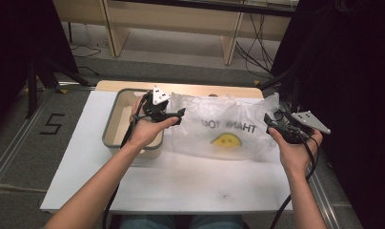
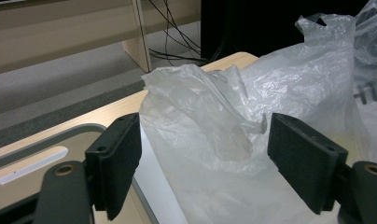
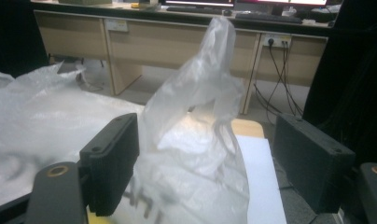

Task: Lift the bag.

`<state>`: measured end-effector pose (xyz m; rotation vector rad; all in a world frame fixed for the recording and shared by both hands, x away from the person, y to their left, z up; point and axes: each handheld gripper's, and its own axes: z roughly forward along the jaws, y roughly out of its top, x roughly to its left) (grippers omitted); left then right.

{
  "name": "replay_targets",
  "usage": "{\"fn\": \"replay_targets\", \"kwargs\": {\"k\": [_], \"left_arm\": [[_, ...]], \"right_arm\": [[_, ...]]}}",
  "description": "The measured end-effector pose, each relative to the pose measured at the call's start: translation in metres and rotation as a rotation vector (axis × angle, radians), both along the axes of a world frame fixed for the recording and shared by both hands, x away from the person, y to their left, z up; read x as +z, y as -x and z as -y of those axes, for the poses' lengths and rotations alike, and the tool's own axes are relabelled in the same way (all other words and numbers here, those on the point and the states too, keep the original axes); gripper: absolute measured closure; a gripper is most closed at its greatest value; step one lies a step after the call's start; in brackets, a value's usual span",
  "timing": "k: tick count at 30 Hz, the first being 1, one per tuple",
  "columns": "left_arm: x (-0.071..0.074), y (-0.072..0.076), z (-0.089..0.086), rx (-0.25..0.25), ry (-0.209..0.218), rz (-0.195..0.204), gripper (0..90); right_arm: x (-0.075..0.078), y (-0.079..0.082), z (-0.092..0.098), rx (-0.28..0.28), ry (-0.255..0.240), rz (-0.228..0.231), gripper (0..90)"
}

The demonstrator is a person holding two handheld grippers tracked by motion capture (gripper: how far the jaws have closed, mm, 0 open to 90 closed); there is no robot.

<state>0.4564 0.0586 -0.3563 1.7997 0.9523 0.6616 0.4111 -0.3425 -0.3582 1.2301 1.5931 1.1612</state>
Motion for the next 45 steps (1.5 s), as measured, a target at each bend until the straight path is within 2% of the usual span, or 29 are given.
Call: {"fn": "replay_targets", "kwargs": {"k": [9, 16, 30, 45], "left_arm": [[-0.002, 0.009, -0.001, -0.024, -0.030, 0.002, 24.0], [-0.003, 0.014, -0.002, -0.030, -0.027, -0.002, 23.9], [-0.008, 0.022, -0.006, -0.046, -0.052, -0.010, 23.5], [-0.019, 0.032, -0.018, -0.047, -0.062, -0.034, 23.4]], "right_arm": [[-0.009, 0.007, 0.003, 0.010, 0.013, -0.024, 25.4], [-0.012, 0.011, 0.005, 0.010, 0.012, -0.031, 25.5], [-0.015, 0.017, 0.004, 0.020, 0.020, -0.040, 25.9], [-0.022, 0.028, 0.007, 0.027, 0.023, -0.053, 26.3]]}}
